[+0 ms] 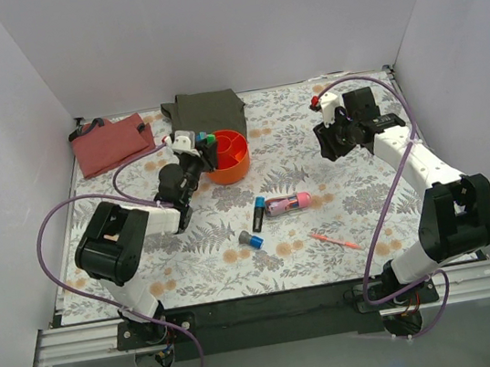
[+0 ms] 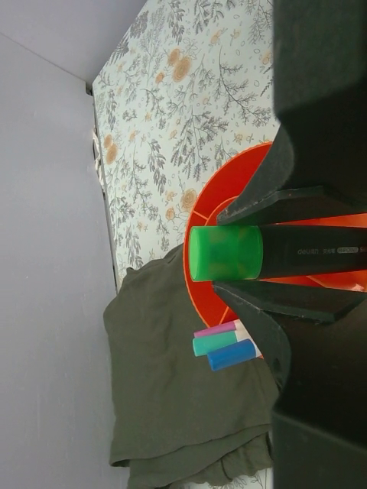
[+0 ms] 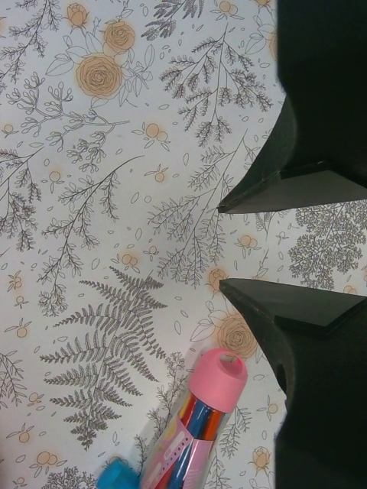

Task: Sort the stationery into containers
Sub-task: Place the pen in the storage box.

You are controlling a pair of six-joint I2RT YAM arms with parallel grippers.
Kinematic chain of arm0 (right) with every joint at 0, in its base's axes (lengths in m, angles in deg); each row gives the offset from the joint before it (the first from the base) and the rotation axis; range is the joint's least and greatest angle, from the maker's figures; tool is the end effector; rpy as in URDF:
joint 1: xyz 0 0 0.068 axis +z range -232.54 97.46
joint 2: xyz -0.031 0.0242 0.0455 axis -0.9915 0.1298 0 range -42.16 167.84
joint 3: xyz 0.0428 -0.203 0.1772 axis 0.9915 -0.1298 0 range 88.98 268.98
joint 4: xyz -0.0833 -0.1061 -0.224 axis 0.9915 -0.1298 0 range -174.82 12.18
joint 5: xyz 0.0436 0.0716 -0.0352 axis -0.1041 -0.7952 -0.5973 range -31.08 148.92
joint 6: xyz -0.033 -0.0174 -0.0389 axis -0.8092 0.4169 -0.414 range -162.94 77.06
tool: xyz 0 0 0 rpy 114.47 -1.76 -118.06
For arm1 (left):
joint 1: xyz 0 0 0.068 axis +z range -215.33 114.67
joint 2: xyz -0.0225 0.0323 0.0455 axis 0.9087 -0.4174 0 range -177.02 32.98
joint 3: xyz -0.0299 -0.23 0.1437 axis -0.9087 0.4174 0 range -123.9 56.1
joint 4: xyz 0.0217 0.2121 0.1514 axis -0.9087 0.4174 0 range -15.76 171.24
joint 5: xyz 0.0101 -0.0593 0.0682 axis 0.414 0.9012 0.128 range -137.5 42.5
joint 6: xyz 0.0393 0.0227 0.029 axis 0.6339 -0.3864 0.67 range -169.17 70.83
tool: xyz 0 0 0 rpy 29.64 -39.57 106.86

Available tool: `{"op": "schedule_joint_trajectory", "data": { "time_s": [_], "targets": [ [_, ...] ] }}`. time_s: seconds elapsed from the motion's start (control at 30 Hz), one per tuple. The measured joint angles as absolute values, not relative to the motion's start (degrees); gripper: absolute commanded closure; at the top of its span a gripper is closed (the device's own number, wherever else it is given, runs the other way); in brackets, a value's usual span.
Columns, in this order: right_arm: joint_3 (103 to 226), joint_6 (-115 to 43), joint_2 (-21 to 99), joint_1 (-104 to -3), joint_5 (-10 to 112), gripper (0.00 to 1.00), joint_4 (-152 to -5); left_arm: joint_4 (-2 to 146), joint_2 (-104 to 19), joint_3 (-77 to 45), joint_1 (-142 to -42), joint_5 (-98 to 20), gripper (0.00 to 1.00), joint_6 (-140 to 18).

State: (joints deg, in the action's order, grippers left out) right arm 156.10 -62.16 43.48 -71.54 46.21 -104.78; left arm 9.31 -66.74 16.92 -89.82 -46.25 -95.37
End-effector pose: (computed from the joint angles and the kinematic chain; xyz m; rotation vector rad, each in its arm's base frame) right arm 0.3199 0.0702 0.2783 -0.7146 2.2366 0.1918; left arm 0.3150 -0.1444 0.1984 -0.2791 1.5543 -1.0003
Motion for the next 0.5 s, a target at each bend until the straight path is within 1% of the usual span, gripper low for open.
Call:
{"op": "schedule_joint_trajectory", "data": {
  "time_s": [0.1,0.13,0.2,0.3,0.5],
  "targets": [
    [156.0,-62.2,43.5,-71.5,46.2,0.52,-104.8,8.1,-66.7,17.1,-89.8,-46.2,0.59,-95.1],
    [156.0,-62.2,43.5,-71.5,46.2,0.52,-104.8,7.8,-66.7,17.2,-89.8,-46.2,0.55,-94.9],
    [156.0,-62.2,43.5,-71.5,46.3,0.52,-104.7,7.8,-66.7,17.2,-89.8,-46.2,0.49,-94.2],
    [155.9,-62.2,43.5,-71.3,46.4,0.52,-104.7,9.3,-65.5,17.2,-89.8,-46.3,0.44,-92.9],
    [156.0,-62.2,43.5,-70.9,46.4,0.51,-104.7,15.7,-57.0,17.1,-89.8,-48.0,0.43,-88.4]
  ]
}}
